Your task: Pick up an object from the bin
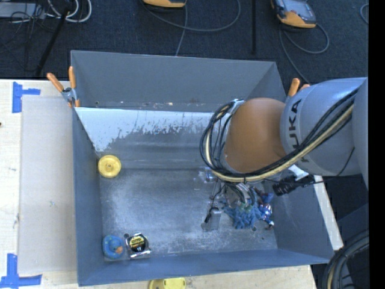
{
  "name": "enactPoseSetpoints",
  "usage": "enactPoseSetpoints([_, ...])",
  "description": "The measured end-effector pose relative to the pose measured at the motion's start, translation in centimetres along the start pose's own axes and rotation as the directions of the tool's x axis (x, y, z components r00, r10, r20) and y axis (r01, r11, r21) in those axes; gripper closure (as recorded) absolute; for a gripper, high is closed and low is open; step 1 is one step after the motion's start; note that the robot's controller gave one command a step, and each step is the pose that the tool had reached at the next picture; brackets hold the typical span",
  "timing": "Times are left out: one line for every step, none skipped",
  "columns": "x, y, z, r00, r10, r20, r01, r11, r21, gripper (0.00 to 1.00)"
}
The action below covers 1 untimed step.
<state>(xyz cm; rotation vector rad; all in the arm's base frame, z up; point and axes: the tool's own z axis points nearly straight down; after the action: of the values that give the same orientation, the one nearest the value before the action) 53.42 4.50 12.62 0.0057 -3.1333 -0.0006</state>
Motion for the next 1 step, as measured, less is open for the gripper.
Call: enactPoseSetpoints([-0.15,-0.02,-0.44,1.000,0.001,0.007,-0.001,1.000,0.000,0.00])
